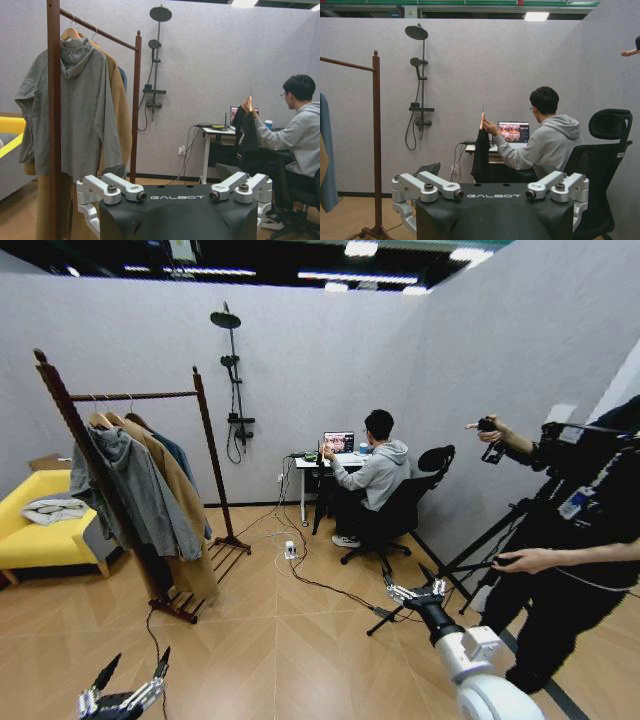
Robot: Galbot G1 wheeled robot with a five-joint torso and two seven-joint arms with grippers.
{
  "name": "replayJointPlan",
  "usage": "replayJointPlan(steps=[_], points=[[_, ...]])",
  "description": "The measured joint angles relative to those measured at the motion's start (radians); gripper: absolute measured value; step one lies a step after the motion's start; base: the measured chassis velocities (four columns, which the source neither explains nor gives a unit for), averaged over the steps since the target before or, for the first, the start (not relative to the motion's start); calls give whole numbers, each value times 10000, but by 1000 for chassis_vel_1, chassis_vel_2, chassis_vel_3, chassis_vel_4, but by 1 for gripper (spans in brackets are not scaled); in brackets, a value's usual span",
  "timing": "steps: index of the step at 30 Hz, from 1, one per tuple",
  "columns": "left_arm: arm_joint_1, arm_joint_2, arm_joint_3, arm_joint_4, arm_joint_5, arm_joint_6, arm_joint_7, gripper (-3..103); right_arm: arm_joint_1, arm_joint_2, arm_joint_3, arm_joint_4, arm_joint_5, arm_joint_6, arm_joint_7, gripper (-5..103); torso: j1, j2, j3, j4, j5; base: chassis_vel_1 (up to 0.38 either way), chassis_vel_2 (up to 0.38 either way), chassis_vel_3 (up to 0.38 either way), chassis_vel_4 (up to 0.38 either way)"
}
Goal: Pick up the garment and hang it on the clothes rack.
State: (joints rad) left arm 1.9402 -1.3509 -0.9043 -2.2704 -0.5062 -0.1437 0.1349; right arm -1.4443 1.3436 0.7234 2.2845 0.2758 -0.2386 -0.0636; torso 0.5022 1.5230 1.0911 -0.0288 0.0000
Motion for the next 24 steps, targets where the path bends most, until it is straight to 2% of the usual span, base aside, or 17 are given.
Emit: replayJointPlan(steps=[5, 10, 13, 20, 24], points=[[0, 0, 0, 0, 0, 0, 0, 100, -17, 26, 132, 64, 46, -113, 198, 100, 0, 0, 0, -1, 0, 0, 0, 0, 0], [0, 0, 0, 0, 0, 0, 0, 100, 8, 45, 259, 368, 451, -574, 772, 100, 0, 0, 0, 0, 0, 0, 0, 0, 0], [0, 0, 0, -1, 0, 0, 0, 100, 22, 119, 299, 405, 460, -655, 790, 100, 0, 0, 0, 0, 0, 0, 0, 0, 0], [0, 0, 0, 0, 0, 0, 0, 100, 70, 129, 375, 351, 554, -776, 640, 100, 0, 0, 0, 0, 0, 0, 0, 0, 0], [1, 0, 0, 0, 0, 0, 0, 100, 24, 89, 490, 268, 503, -837, 67, 100, -3, 1, -1, 1, 1, -34, 28, 24, -24]])
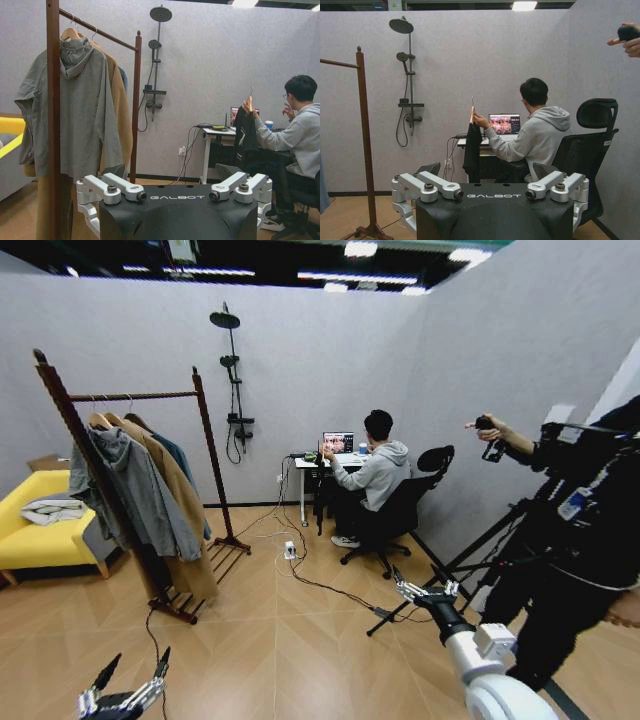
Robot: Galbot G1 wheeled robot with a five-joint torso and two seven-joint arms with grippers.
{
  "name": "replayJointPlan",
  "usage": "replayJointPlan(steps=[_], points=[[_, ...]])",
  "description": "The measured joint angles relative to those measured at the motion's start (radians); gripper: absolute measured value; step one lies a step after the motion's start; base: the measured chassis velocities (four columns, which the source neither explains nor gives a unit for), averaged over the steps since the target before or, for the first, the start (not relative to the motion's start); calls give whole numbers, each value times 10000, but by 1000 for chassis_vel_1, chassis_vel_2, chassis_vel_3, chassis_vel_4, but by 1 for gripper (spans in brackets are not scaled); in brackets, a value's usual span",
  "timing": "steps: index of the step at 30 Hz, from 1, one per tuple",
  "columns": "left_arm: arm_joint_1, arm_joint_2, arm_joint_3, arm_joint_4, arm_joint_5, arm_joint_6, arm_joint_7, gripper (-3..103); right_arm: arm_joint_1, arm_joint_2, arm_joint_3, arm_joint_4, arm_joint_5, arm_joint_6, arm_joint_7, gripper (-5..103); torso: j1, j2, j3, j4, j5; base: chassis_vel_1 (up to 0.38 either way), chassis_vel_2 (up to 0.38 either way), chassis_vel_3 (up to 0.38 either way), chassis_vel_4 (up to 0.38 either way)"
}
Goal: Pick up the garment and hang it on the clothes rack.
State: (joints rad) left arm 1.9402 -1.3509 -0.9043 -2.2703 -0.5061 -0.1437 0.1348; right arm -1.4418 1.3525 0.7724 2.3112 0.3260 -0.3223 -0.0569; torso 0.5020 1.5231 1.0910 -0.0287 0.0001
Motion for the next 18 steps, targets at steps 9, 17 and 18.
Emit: replayJointPlan(steps=[9, 17, 18], points=[[0, 0, 0, 0, 0, 0, -1, 100, 200, -18, -187, -274, -43, 145, -147, 100, 3, -2, 1, 0, -4, -131, 136, 132, -138], [1, 0, 0, 0, 0, 0, 0, 100, 324, -41, -254, -455, -23, 261, -177, 100, 3, -3, 2, 1, 4, -247, 242, 242, -259], [1, 0, 0, 0, 0, 0, 0, 100, 324, -41, -254, -455, -23, 261, -177, 100, 3, -3, 2, 1, 4, -287, 298, 275, -296]])
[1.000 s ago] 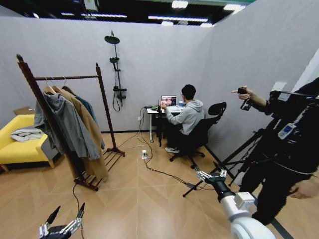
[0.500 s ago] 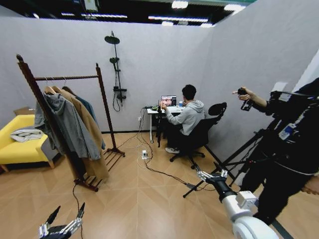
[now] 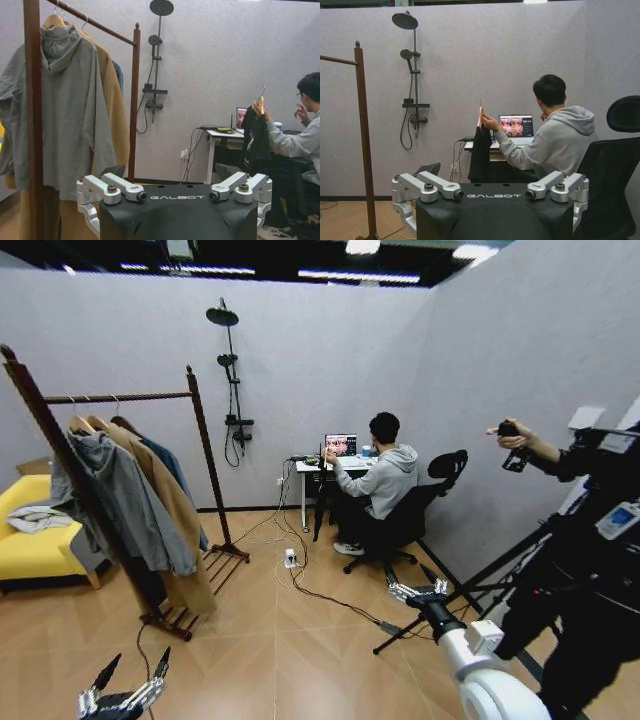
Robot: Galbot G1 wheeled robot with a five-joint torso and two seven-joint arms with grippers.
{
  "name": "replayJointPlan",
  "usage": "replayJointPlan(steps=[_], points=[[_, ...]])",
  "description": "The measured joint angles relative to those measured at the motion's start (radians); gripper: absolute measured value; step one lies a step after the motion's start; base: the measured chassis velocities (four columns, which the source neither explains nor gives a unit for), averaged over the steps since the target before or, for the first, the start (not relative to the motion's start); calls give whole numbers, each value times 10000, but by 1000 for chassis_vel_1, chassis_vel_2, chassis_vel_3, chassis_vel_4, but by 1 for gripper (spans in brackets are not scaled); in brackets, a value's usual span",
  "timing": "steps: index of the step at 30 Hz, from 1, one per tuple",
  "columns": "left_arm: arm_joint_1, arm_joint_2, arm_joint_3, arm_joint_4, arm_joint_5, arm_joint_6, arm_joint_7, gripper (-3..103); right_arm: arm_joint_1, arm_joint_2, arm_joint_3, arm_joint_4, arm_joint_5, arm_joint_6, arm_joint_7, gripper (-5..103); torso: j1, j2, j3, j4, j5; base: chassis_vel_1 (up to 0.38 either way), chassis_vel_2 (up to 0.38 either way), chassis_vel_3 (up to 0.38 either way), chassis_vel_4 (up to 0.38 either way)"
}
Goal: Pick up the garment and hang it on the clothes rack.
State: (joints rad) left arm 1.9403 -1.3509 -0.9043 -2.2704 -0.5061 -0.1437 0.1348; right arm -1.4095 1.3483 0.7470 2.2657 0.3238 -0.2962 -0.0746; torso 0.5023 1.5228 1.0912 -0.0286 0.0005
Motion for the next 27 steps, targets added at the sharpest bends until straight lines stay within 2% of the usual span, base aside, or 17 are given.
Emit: replayJointPlan(steps=[8, 11, 14, 17, 20, 21, 23, 24, 27], points=[[0, 0, 0, 0, 0, 0, -1, 100, -131, -23, 174, -41, 113, 276, -86, 100, -1, 2, -2, -2, -10, -348, 326, 351, -340], [0, 0, 1, -1, 0, 0, 5, 100, -188, -39, 217, -43, 169, 359, -131, 100, 4, -2, 1, -1, 4, -359, 360, 363, -356], [-1, 0, 0, 0, 0, 0, 1, 100, -237, -45, 237, 6, 212, 396, -134, 100, -1, 2, -3, -5, -15, -357, 357, 384, -366], [0, 0, 0, -1, 0, 0, 6, 100, -246, -44, 225, 26, 215, 412, -85, 100, 5, -2, 2, -1, 6, -324, 367, 364, -358], [-1, 0, 0, 0, 0, 0, -1, 100, -285, -39, 199, 106, 215, 420, -55, 100, -3, 4, -4, -4, -15, -351, 341, 353, -353], [0, 0, 0, -1, 0, 0, 5, 100, -292, -37, 180, 113, 214, 425, -35, 100, 4, -1, 1, -1, 5, -313, 353, 337, -341], [0, 0, 0, -1, 0, 0, 0, 100, -297, -32, 170, 113, 207, 431, -29, 100, 2, 0, 0, -2, 5, -313, 353, 367, -356], [0, 0, 0, 0, 0, 0, 1, 100, -300, -28, 165, 115, 178, 442, -14, 100, -3, 4, -4, -3, -16, -361, 347, 368, -375], [-1, 0, 1, 0, 0, 0, 2, 100, -280, -25, 151, 72, 113, 442, 104, 100, 2, 0, 1, -1, 3, -334, 341, 338, -355]])
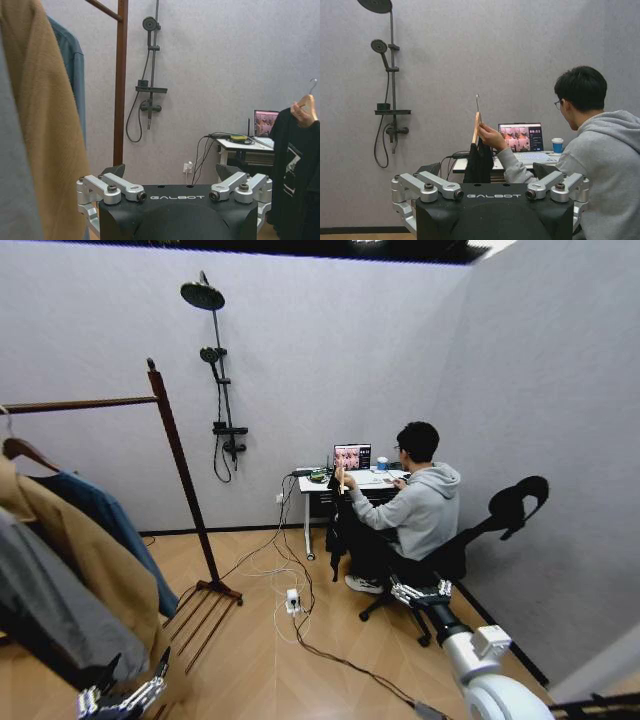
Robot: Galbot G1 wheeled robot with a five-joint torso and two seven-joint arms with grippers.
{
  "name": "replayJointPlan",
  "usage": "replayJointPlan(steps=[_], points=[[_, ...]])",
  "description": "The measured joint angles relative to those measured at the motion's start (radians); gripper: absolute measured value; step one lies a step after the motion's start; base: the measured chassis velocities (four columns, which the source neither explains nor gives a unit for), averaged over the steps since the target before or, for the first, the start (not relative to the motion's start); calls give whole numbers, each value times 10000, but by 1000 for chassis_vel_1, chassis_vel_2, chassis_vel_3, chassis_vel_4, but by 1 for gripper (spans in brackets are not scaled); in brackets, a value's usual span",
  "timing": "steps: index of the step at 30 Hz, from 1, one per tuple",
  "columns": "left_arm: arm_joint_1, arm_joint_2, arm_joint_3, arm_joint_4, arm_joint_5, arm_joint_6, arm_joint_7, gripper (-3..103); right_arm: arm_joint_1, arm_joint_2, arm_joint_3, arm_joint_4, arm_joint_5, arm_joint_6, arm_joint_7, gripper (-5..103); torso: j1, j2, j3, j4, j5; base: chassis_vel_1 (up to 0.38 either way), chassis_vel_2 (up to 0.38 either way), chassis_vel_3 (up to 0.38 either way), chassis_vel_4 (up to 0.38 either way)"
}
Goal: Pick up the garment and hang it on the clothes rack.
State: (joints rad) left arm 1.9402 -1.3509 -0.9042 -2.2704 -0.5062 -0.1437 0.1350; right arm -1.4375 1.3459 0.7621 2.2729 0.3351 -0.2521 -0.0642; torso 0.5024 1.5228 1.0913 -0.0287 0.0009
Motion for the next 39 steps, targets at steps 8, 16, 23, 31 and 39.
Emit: replayJointPlan(steps=[8, 16, 23, 31, 39], points=[[0, 0, 0, 0, 0, 0, 0, 100, 77, -39, 5, -192, -173, 20, 123, 100, -5, 4, -5, -3, -22, -354, 367, 363, -363], [1, 0, -1, 0, 0, 0, -1, 100, 401, -363, -53, -504, -305, -66, 579, 100, 3, -1, 1, 1, 2, -355, 346, 355, -339], [0, 0, 0, 0, 0, 0, -1, 100, 1243, -974, 9, -1474, 23, 29, 596, 100, 11, -4, 3, -2, -6, -191, 228, 181, -207], [0, 0, -1, 0, 0, 0, -2, 100, 3490, -2308, -502, -3623, 689, 981, -886, 100, -14, 6, -6, 0, -11, 19, -19, -26, 27], [1, 0, -1, 0, 0, 1, 0, 100, 4508, -2612, -699, -4379, 991, 587, -622, 100, -4, 3, -2, -1, -7, 13, -13, -9, 17]])
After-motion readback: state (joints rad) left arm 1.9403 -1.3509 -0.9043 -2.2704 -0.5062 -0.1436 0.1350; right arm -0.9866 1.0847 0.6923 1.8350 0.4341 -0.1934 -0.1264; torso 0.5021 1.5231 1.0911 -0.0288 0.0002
